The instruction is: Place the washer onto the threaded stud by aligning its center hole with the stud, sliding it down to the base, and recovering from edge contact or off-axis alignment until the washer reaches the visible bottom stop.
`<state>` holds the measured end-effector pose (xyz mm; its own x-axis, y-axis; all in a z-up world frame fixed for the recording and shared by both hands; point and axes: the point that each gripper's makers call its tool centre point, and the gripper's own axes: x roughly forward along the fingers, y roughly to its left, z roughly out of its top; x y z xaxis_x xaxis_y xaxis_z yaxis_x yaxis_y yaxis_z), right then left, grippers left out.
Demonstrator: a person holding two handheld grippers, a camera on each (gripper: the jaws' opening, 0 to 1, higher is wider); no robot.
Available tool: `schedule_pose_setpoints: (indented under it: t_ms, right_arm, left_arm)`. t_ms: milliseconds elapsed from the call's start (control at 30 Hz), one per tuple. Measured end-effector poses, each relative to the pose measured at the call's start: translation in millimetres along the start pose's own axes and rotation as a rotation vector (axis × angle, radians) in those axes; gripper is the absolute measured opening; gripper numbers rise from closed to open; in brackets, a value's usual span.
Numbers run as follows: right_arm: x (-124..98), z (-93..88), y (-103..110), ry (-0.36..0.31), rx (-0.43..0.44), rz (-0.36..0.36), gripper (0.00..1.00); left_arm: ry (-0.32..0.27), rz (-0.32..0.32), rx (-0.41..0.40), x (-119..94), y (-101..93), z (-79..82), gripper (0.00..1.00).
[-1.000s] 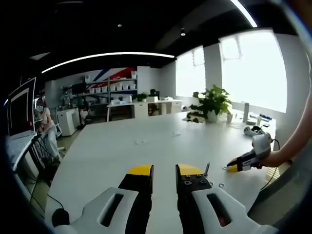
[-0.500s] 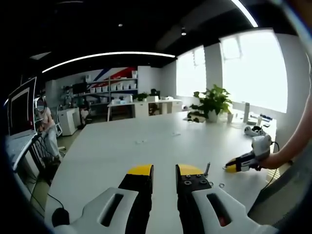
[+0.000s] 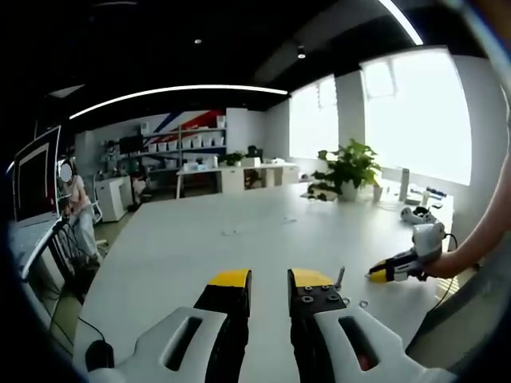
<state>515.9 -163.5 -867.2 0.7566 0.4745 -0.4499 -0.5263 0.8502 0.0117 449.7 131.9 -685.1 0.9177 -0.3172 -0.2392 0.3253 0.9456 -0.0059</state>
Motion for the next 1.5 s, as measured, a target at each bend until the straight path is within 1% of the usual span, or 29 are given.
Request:
schedule_pose_setpoints:
  t_ms: [333,467,500,800,900,1067,1300,1500]
  right_arm:
    - [1.0,0.7,0.5,-0.009,0.011,0.004,0.15]
    - [1.3,1.0,0.4,-0.003,0.014,0.004,0.13]
    - [1.3,1.7,1.2,-0.003,0.028,0.008,0.13]
    - [2.8,1.9,-0.1,0.008,0.040,0.006,0.13]
    - [2.7,2.0,-0.1,0.020,0.028,-0.001,0.13]
    - [1.2,1.3,0.5,0.029,0.039,0.001,0.13]
    - [-1.7,3.8,1.7,0.030,0.033,0.005,0.13]
    - [-1.1,12.1,6.7,0.015,0.024,0.015,0.13]
  left_arm:
    - [0.001,0.000,-0.001,0.3,0.1,-0.3,0.16]
    - [0.002,-0.002,0.002,0.9,-0.8,-0.7,0.16]
    - [0.002,-0.002,0.002,1.2,-0.7,-0.7,0.16]
    - [0.006,-0.002,0.002,0.8,-0.4,-1.3,0.16]
    - [0.008,-0.002,0.003,0.9,-0.5,-1.9,0.16]
    - [0.008,-0.005,0.003,0.8,-1.1,-1.7,0.16]
    - [0.009,-0.005,0.002,1.0,-0.8,-1.8,0.16]
    - [0.009,-0.006,0.001,1.2,-1.5,-1.8,0.16]
